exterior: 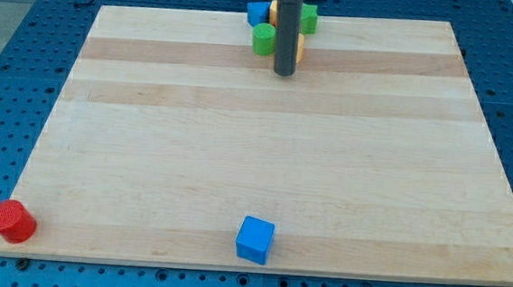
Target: Move your arm to the bottom center of the board
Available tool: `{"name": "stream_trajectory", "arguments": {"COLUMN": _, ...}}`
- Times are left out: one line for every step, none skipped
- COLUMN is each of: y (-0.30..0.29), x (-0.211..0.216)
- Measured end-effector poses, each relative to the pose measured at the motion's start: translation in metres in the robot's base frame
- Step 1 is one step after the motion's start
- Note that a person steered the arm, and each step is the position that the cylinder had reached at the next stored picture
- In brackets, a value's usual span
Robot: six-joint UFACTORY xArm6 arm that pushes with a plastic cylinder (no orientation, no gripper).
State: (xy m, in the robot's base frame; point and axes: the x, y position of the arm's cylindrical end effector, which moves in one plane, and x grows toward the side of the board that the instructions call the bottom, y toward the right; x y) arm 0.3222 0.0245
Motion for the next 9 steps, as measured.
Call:
{"name": "stream_trajectory", "arguments": {"y": 0.007, "x": -0.021}}
{"name": "stream_trajectory", "arguments": {"y": 0.007, "x": -0.033}}
{"name": "stream_trajectory", "arguments": {"y": 0.017, "x": -0.004}}
{"name": "stream_trajectory", "arguments": {"y": 0.026, "x": 0.072}}
{"name": "stream_trajectory", "arguments": {"y": 0.02, "x": 0.162}}
{"name": "stream_trajectory", "arguments": {"y": 0.014, "x": 0.222}}
{"name": "stream_trajectory", "arguments": {"y": 0.015, "x": 0.258}}
{"name": "stream_trajectory", "arguments": {"y": 0.023, "x": 0.277}}
{"name": "stream_trajectory", "arguments": {"y": 0.026, "x": 0.297}}
